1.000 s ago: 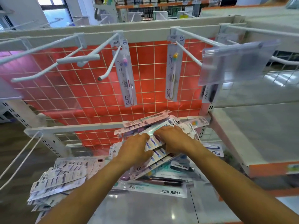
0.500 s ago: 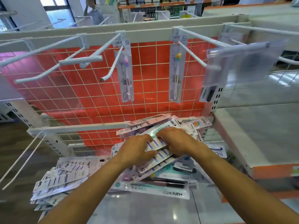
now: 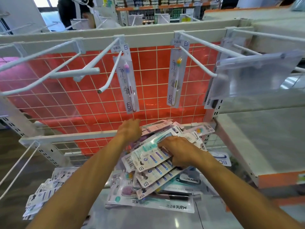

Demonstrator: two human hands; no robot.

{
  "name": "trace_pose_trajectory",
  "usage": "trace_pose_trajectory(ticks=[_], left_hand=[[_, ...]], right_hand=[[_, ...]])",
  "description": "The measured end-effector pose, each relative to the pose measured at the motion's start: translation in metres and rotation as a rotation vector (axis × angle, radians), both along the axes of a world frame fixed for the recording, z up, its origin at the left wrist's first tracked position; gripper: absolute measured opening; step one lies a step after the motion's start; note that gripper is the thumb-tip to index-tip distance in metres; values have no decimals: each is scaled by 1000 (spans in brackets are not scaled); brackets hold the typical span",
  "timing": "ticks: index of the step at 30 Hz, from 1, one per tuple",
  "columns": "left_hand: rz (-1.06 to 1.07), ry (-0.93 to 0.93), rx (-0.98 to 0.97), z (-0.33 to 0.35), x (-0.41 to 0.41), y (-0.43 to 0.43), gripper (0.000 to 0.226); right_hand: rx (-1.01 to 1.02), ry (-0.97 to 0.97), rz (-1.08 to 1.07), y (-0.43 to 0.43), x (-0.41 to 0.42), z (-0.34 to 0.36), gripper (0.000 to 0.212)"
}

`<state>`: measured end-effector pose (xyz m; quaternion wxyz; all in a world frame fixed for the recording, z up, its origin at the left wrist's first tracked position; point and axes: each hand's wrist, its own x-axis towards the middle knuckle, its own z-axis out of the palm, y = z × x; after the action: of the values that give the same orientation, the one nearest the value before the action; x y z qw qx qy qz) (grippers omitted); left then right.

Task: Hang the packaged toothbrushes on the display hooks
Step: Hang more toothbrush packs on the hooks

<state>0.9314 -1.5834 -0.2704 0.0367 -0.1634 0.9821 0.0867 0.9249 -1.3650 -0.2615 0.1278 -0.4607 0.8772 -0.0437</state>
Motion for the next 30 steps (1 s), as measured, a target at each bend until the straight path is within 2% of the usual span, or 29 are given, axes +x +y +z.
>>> trace_pose_trajectory(ticks=[4, 7, 18, 20, 25, 30], left_hand=[[35, -99, 164, -9, -6, -13, 39], [25, -138, 144, -10, -9, -17, 39], [-87, 73, 102, -7, 8, -19, 32], [-82, 111, 145, -3, 17, -18, 32], [-119, 211, 228, 11, 49, -16, 36], [-214, 211, 308, 24, 80, -5, 35]], right_hand=[[-12, -4, 2, 0, 0, -2, 66], [-31, -11, -2, 0, 0, -3, 66], [-28, -60, 3, 3, -2, 6, 73], [-43, -74, 1, 3, -1, 7, 73], [-237, 5, -49, 2, 0, 3, 47], [-576, 261, -168, -6, 4, 6, 44]])
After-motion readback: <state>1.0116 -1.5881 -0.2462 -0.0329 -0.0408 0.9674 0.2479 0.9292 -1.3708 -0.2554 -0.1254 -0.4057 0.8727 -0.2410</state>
